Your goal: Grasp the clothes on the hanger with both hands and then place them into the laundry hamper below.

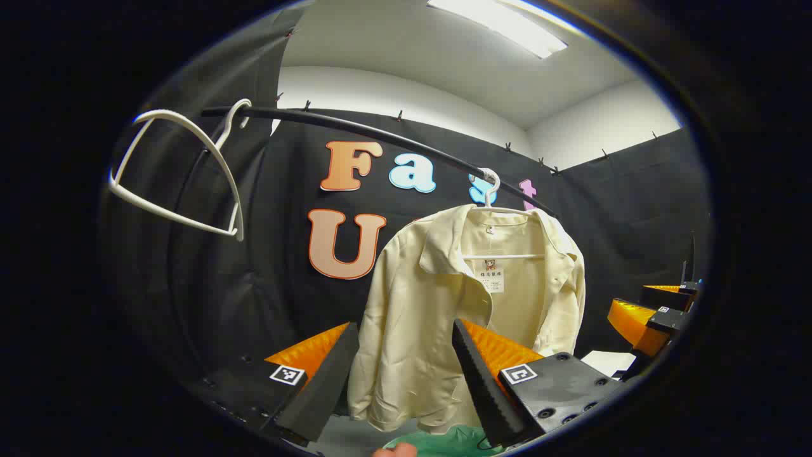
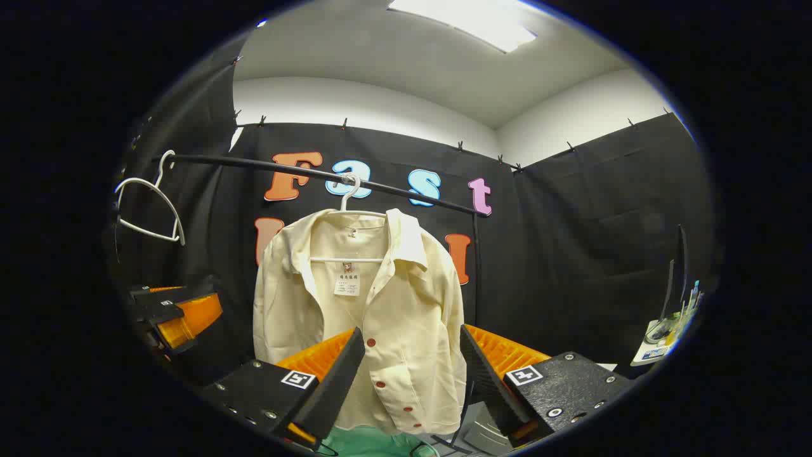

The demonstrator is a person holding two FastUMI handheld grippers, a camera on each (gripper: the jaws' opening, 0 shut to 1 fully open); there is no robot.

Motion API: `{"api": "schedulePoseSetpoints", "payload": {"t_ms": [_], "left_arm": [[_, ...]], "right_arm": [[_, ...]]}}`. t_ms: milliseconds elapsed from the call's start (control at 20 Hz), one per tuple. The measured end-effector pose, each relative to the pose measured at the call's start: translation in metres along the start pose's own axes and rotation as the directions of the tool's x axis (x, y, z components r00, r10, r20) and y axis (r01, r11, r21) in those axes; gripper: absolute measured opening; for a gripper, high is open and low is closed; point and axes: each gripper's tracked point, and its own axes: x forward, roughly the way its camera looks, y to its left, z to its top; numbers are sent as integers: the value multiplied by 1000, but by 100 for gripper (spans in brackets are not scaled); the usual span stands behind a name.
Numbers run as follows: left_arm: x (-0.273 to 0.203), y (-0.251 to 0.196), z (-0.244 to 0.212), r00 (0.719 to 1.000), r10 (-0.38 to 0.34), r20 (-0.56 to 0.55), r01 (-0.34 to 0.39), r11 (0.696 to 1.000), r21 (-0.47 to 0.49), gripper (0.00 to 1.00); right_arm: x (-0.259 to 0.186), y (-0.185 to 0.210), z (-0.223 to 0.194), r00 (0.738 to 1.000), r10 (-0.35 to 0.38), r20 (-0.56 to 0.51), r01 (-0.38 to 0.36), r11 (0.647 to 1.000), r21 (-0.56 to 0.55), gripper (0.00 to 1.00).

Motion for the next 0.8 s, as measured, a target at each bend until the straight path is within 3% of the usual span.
{"api": "schedulePoseSetpoints", "payload": {"t_ms": [350,800], "left_arm": [[3,-2,1,1000,-11,7,11,1000,5,96],[0,5,3,1000,-3,11,3,1000,-18,96]], "right_arm": [[0,-5,-2,1000,-20,-8,20,1000,12,93],[-3,6,-10,999,11,-47,-11,1000,14,93]]}}
